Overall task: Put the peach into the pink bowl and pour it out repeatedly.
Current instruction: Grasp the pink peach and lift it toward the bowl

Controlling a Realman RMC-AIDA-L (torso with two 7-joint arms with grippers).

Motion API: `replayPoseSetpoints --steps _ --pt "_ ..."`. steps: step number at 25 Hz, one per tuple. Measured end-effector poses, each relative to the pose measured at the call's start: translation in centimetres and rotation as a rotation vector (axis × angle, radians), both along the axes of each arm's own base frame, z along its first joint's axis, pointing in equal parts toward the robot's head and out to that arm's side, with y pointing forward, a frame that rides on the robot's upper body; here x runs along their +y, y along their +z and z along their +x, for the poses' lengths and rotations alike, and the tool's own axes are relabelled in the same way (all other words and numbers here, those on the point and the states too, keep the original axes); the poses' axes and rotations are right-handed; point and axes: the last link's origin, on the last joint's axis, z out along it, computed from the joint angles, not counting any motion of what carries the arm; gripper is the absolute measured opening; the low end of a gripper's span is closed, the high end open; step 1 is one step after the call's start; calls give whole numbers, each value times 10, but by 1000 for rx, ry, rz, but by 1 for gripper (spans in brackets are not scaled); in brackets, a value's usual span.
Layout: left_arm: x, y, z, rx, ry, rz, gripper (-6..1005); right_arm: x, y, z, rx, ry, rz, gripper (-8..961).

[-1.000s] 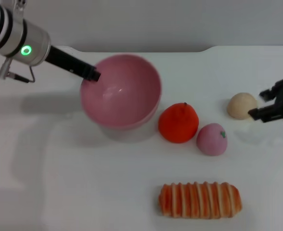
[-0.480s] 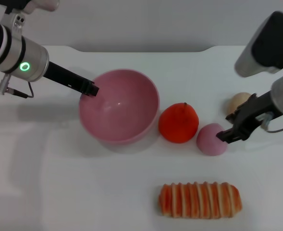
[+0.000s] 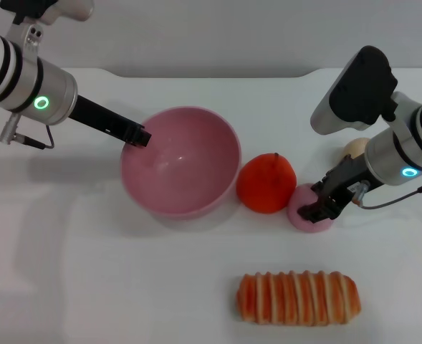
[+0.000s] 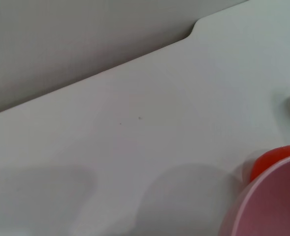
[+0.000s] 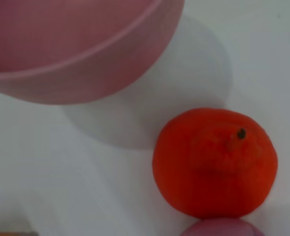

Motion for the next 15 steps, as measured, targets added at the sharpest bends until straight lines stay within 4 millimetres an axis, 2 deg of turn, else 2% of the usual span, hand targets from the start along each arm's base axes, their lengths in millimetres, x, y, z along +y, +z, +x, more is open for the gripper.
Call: replayPoseSetpoints --steps 5,8,15 --pt "-1 0 -1 1 0 -2 39 0 0 0 1 3 3 486" --pt "-1 0 -1 0 0 -3 39 -1 0 -1 2 6 2 281" --pt "-1 0 -1 0 0 -2 39 -2 8 -9 10 23 8 168"
